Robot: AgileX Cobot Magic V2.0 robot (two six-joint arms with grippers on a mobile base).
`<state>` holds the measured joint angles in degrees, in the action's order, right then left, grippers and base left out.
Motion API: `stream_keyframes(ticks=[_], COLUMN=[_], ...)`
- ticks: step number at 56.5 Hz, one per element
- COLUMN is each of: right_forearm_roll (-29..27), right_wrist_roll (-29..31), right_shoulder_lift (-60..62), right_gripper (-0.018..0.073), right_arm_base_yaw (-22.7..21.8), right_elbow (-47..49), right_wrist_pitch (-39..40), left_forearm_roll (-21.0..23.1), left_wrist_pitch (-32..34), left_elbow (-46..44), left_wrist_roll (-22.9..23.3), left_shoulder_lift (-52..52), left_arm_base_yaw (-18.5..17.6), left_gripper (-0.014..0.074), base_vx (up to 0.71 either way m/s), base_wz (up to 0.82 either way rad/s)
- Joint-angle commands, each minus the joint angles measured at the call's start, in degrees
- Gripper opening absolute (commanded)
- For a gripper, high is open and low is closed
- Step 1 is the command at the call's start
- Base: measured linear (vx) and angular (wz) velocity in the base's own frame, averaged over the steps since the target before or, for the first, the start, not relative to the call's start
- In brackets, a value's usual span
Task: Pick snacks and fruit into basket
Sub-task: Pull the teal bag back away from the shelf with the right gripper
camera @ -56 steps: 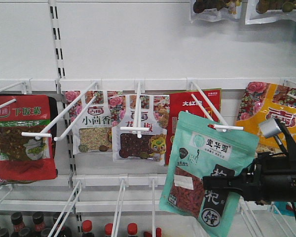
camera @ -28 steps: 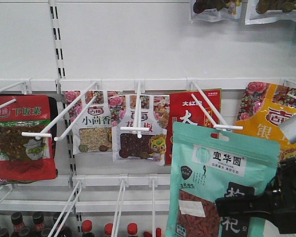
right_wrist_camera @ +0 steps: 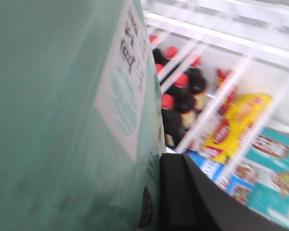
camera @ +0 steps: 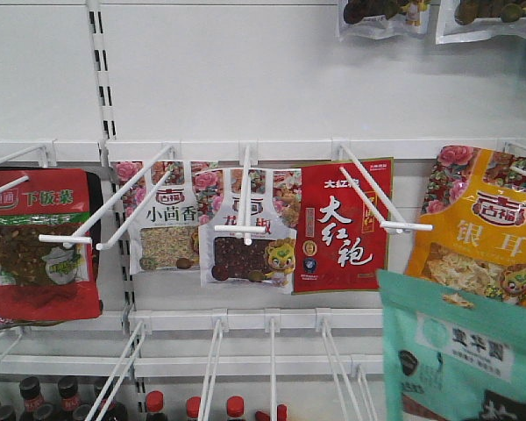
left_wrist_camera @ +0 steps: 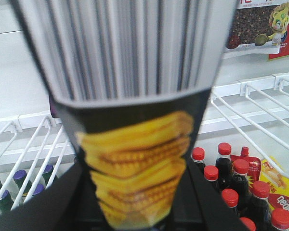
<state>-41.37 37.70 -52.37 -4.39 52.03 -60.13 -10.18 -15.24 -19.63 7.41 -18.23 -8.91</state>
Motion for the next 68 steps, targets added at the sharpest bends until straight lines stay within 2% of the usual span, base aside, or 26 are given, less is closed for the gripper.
stream_keyframes(ticks=[1,7,16,20,29,36,43,68], right_forearm_roll=[3.62,12.20,24.94,28.12,29.42,32.85,33.84,33.46], right_wrist_roll=[-6.26,-12.49,-20.48,-24.06,-24.84,-26.87,-29.18,-29.18], right_shoulder_lift=[7.05,15.81,23.61,25.16,25.68,25.68,25.68,25.68], right_gripper=[-0.0008,-0.0008,-0.0008,-0.0008,-0.0008,-0.0008,-0.0008,-0.0008], right_arm_base_yaw=[0.01,0.01,0.06,0.47,5.11,7.24,7.41,7.41], right_elbow=[-4.26,-7.99,-7.82,-7.82,-7.82,-7.82,-7.89,-7.94], right_wrist_pitch=[8.83,13.71,14.26,14.26,15.04,16.78,19.62,20.30], left_forearm_roll=[-0.30,-0.30,-0.30,-0.30,-0.30,-0.30,-0.30,-0.30], left_wrist_pitch=[5.49,5.49,5.49,5.49,5.49,5.49,5.49,5.49], left_elbow=[-2.06,-2.06,-2.06,-2.06,-2.06,-2.06,-2.06,-2.06], left_wrist_roll=[0.09,0.09,0.09,0.09,0.09,0.09,0.09,0.09], left_shoulder_lift=[-0.33,-0.33,-0.33,-0.33,-0.33,-0.33,-0.33,-0.33], left_arm_base_yaw=[-0.03,-0.03,-0.03,-0.03,-0.03,-0.03,-0.03,-0.03], left_gripper=[0.0011,0.0011,0.0011,0.0011,0.0011,0.0011,0.0011,0.0011], base_vx=[0.00,0.00,0.00,0.00,0.00,0.00,0.00,0.00], base_wz=[0.00,0.00,0.00,0.00,0.00,0.00,0.00,0.00])
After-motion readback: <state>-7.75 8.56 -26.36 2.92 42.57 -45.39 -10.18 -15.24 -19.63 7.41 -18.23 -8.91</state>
